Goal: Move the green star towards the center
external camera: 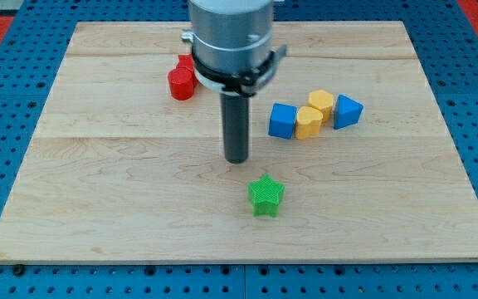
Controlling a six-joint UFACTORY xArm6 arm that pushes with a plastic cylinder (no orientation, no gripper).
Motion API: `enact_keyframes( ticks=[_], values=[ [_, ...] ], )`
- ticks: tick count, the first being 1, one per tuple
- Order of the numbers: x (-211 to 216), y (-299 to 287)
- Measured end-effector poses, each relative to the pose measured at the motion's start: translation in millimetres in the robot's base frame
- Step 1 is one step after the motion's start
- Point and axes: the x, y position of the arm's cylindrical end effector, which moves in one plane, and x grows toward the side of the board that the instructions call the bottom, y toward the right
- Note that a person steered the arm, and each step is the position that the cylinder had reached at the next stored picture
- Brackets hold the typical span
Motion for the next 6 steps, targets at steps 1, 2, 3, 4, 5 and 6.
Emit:
enact_keyframes(
  ticks=[1, 2, 3, 4, 5, 6],
  values=[
    [9, 112],
    [82, 131],
    [105, 58],
    [85, 13],
    [52, 1],
    [51, 5]
  ],
)
